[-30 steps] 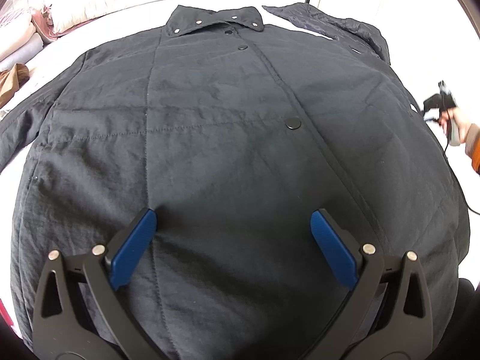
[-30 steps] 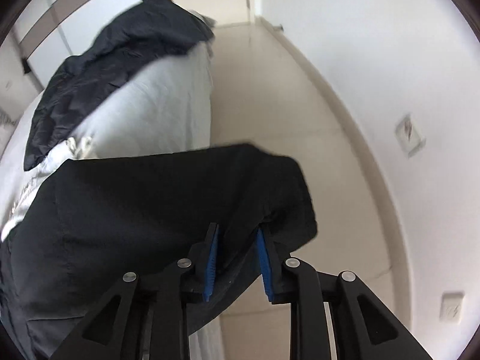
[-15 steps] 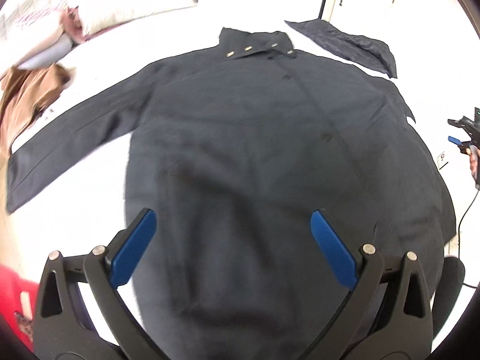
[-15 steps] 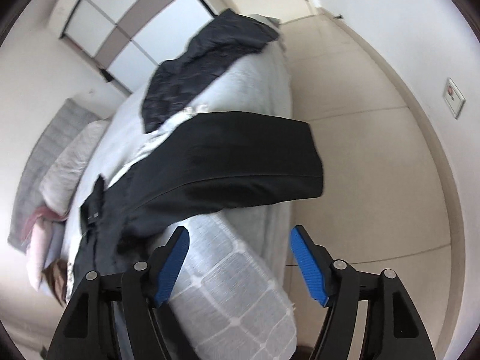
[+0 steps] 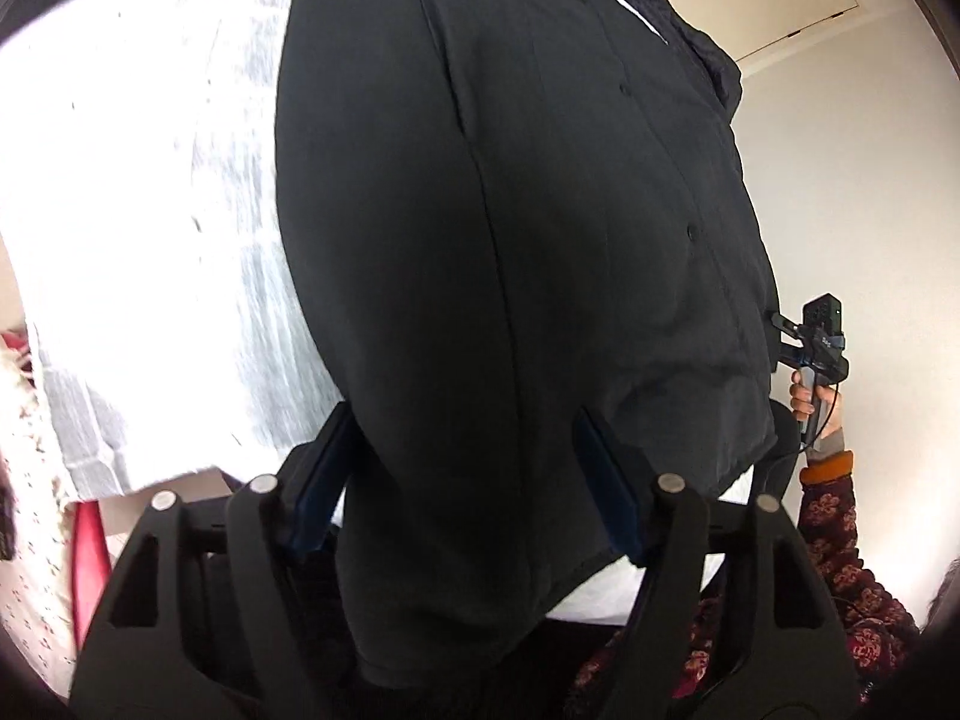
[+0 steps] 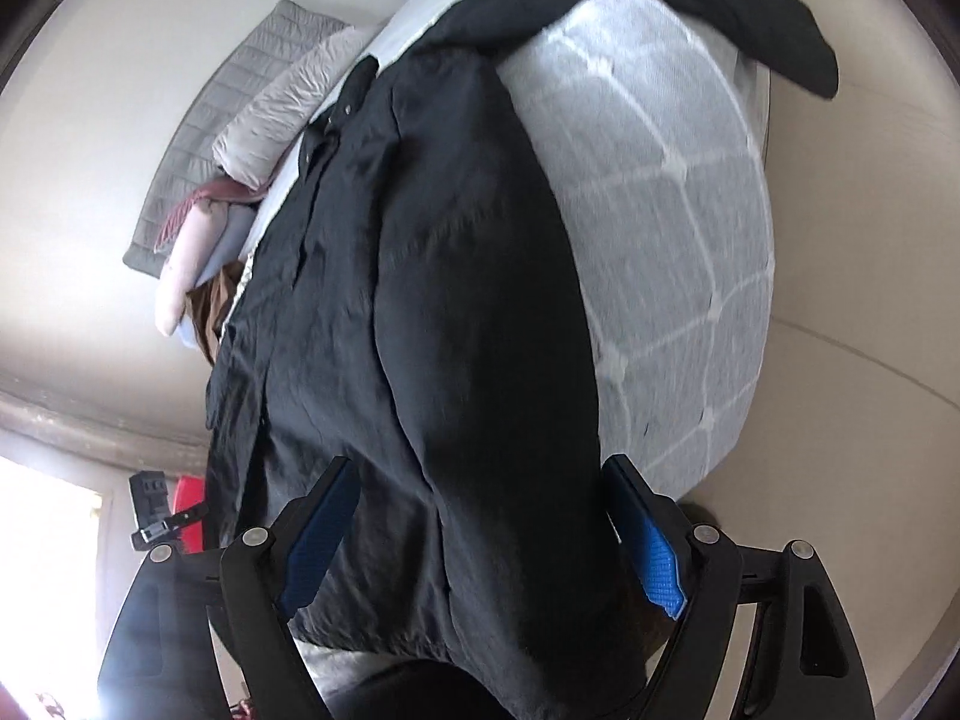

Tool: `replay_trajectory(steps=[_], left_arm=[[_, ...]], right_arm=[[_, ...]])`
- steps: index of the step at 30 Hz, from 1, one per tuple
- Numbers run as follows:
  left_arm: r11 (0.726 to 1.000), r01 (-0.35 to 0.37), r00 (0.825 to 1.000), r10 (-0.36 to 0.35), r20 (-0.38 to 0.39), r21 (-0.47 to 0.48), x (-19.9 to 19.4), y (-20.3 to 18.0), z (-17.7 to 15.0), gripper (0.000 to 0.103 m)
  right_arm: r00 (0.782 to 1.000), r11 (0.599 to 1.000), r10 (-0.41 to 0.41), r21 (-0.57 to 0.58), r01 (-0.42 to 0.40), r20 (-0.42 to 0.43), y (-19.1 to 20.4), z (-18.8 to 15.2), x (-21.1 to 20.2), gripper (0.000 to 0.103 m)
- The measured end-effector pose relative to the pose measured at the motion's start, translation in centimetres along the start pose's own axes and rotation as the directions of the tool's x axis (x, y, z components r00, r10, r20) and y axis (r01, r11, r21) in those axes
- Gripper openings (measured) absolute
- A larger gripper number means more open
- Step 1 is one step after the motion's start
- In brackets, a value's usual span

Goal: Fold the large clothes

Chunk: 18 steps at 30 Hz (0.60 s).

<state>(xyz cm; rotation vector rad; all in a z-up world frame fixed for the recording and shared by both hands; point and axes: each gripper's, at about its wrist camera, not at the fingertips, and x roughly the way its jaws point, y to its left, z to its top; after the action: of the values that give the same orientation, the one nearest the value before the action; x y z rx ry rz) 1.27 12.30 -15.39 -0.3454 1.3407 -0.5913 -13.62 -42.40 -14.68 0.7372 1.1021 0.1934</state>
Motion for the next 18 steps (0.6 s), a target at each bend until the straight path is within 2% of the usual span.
replay_trajectory(steps=[1,2,3,5,6,7,8,11,12,13,14,15,16,17,18], left_arm=[[1.0,-0.002,1.0,0.002,-0.002,0.007,0.1,-0.4,-0.6,0.061],[1.0,0.01,1.0,-0.01,-0.013,0.008,0.0,-1.0,-1.2,0.047],[0.999,0.039,0.999,-0.039,-0.019,-0.001,-0.3,-1.5,-1.4,0.039],[0.994,0.106,0.994,-0.106,0.022,-0.002,-2.3,-3.1,-1.4,0.018],[0.987,0.163,0.985,-0.162,0.064,0.0,-3.8,-3.9,-1.0,0.016],[0.975,0.221,0.969,-0.219,0.111,-0.004,-5.4,-4.5,-0.6,0.014],[0.96,0.281,0.946,-0.277,0.169,0.001,-7.4,-5.2,-0.1,0.013],[0.925,0.378,0.88,-0.374,0.293,0.045,-11.7,-6.9,0.5,0.013],[0.919,0.391,0.87,-0.389,0.304,0.058,-12.5,-7.1,0.3,0.013],[0.925,0.374,0.877,-0.377,0.299,0.071,-12.8,-7.4,0.0,0.014],[0.946,0.312,0.905,-0.323,0.277,0.084,-12.7,-7.6,-0.7,0.016],[0.973,0.211,0.944,-0.228,0.239,0.097,-11.8,-7.7,-1.5,0.018],[0.988,0.108,0.973,-0.127,0.193,0.106,-10.7,-7.4,-2.0,0.023],[0.993,-0.005,0.993,-0.009,0.122,0.115,-9.2,-6.3,-2.9,0.027],[0.989,-0.091,0.995,0.087,0.041,0.119,-7.0,-5.4,-3.8,0.027]], right_arm=[[1.0,1.0,0.019,0.003,-0.019,-0.015,0.3,-0.7,0.4,0.059],[0.999,0.999,0.037,0.008,-0.037,-0.023,0.5,-1.1,0.3,0.021],[0.998,0.998,0.06,0.019,-0.06,-0.014,1.2,-1.7,-0.2,0.015],[0.994,0.994,0.106,-0.024,-0.106,0.017,3.3,-2.5,-1.7,0.014],[0.991,0.99,0.133,-0.052,-0.131,0.035,5.1,-2.8,-3.1,0.013],[0.986,0.986,0.155,-0.078,-0.151,0.06,6.5,-2.4,-4.6,0.013],[0.979,0.979,0.182,-0.109,-0.171,0.093,8.2,-2.2,-6.5,0.012],[0.96,0.969,0.212,-0.17,-0.181,0.181,11.8,-1.7,-10.8,0.011],[0.958,0.968,0.212,-0.178,-0.178,0.194,12.4,-1.6,-11.5,0.011],[0.958,0.968,0.205,-0.183,-0.169,0.2,12.8,-1.5,-12.3,0.011],[0.965,0.973,0.171,-0.186,-0.134,0.199,12.7,-1.7,-12.8,0.011],[0.976,0.982,0.106,-0.176,-0.072,0.19,12.3,-1.9,-12.5,0.012],[0.985,0.987,0.034,-0.158,-0.007,0.167,11.9,-1.8,-11.6,0.012],[0.992,0.99,-0.036,-0.129,0.051,0.119,10.7,-2.2,-10.5,0.016],[0.994,0.99,-0.091,-0.097,0.098,0.067,9.6,-2.5,-9.4,0.017]])
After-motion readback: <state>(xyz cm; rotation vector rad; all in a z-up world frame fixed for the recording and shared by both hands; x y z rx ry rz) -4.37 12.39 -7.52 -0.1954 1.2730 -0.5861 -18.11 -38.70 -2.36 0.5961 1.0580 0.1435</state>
